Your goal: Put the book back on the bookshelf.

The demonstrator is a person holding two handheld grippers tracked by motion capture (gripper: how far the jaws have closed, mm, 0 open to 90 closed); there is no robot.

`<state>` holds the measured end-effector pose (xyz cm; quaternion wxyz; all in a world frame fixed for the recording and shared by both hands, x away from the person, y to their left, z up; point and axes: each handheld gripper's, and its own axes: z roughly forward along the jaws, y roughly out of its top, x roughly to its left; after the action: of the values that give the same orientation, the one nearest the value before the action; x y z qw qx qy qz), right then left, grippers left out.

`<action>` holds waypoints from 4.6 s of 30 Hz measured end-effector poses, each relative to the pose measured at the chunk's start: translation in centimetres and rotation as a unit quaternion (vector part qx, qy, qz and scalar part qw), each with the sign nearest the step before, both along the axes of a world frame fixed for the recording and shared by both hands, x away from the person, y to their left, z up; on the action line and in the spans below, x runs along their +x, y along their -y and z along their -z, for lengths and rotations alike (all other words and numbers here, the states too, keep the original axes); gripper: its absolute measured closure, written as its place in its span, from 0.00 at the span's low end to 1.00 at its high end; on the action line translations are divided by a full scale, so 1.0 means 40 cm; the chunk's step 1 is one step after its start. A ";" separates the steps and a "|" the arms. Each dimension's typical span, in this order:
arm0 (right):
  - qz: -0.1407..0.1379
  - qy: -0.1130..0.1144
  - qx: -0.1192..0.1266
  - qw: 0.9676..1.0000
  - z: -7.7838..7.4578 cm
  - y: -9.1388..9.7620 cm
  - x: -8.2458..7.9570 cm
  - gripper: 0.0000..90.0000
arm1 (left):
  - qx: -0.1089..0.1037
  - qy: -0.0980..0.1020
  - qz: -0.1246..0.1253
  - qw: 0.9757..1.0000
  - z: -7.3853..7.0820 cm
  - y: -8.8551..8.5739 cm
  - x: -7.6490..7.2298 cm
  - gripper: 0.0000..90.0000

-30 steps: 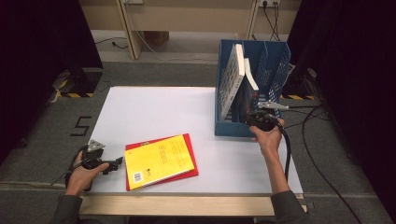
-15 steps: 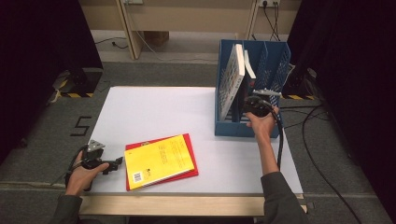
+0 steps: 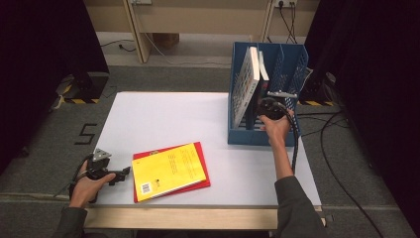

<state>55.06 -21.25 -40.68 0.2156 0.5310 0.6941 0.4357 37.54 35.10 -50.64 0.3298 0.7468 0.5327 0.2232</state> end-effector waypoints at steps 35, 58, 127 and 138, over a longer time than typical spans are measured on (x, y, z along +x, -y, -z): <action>-0.072 0.073 -0.120 0.987 -0.082 -0.228 -0.055 0.76 | 0.000 -0.001 0.001 1.000 0.000 -0.001 0.001 0.03; -0.065 0.067 -0.089 0.992 -0.076 -0.214 -0.041 0.75 | 0.000 -0.001 0.001 1.000 0.000 -0.001 0.000 0.03; -0.220 -0.072 0.008 0.973 0.128 -0.255 -0.336 0.24 | -0.003 -0.010 0.042 0.999 -0.045 0.005 -0.027 0.16; -0.227 -0.078 0.004 0.971 0.136 -0.260 -0.345 0.23 | 0.002 -0.014 0.077 0.997 -0.059 0.045 -0.038 0.16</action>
<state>41.27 -10.85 -46.10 0.0535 0.3927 0.8094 0.4335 36.03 33.30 -48.29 0.3367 0.7895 0.4776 0.1879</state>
